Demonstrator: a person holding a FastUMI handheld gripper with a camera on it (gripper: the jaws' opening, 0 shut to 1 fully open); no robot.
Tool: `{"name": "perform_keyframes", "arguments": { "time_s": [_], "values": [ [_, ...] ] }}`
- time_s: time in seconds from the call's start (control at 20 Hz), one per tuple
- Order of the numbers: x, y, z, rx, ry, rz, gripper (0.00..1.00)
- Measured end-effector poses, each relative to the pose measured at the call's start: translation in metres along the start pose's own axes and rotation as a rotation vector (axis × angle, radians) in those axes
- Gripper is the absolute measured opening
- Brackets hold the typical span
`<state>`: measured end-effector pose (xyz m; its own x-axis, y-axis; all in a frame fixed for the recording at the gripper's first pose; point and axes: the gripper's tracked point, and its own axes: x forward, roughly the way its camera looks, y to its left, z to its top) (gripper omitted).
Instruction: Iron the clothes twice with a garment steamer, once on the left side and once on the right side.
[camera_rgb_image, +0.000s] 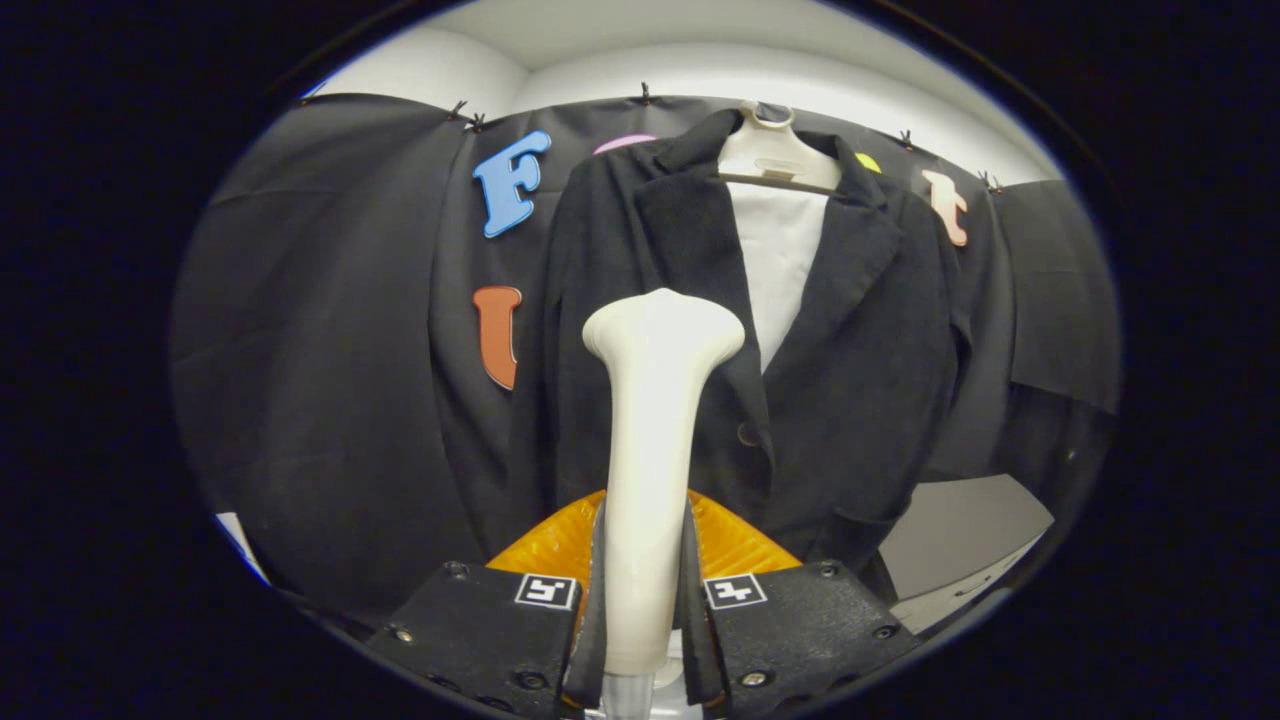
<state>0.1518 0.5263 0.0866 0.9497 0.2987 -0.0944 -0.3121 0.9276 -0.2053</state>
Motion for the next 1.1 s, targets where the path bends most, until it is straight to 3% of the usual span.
{"name": "perform_keyframes", "arguments": {
  "time_s": [1.1],
  "values": [
    [0.011, -0.005, -0.140, -0.004, 0.180, 0.031, 0.33]
  ]
}}
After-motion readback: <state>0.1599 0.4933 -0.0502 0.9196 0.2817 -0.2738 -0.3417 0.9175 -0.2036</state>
